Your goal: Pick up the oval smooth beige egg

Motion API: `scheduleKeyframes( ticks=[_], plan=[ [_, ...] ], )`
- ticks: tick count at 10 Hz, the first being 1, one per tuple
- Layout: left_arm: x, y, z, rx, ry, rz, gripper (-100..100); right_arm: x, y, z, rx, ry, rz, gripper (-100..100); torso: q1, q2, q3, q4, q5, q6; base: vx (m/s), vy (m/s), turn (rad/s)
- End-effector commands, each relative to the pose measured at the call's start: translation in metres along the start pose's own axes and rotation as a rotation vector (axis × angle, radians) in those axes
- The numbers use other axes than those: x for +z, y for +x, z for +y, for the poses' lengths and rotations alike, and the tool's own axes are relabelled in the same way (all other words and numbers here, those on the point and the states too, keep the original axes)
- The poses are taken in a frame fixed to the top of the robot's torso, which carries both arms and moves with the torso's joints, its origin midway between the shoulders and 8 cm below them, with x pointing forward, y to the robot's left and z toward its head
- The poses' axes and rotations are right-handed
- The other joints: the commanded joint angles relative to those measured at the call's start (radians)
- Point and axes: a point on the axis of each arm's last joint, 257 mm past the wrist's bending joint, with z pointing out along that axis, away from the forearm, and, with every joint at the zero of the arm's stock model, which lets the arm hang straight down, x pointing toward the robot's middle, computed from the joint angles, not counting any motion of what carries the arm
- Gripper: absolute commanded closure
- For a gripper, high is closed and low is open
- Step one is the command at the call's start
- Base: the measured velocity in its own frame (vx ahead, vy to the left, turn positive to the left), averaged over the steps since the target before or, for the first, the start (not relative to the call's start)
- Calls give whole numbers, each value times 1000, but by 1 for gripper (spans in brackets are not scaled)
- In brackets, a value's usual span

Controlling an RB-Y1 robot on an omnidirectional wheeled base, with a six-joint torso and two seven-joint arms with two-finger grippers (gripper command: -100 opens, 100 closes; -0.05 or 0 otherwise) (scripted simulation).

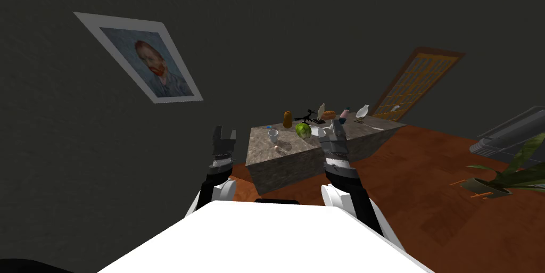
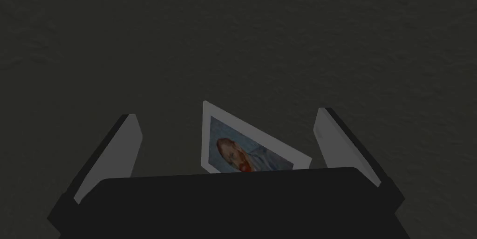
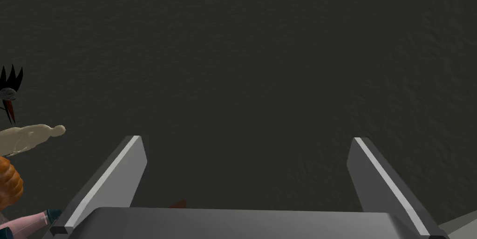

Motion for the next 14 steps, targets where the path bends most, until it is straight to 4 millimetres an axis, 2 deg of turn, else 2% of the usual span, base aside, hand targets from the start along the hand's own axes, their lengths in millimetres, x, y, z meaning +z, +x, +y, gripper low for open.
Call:
scheduleKeyframes(
  ticks=[1,6,7,11,14],
  plan=[
    [0,-3,8,5,-28,20,-100,0,0,0,0,0,0,0,0,0,0,0,0,0,-16,-48,-17],
    [1,-24,43,10,-155,47,-100,0,0,0,0,0,0,0,-9,1,1,0,-2,0,-23,-125,-18],
    [0,-24,44,10,-158,46,-100,0,0,0,0,0,0,0,-10,2,1,0,-2,0,-15,-117,-1],
    [-2,-48,75,11,-271,40,-100,0,0,0,0,0,0,0,-7,1,0,0,-2,0,-4,-112,-20],
    [-4,-58,88,11,-320,33,-100,0,0,0,0,0,0,0,-7,1,0,0,-2,0,-3,-102,-12]
  ],
)
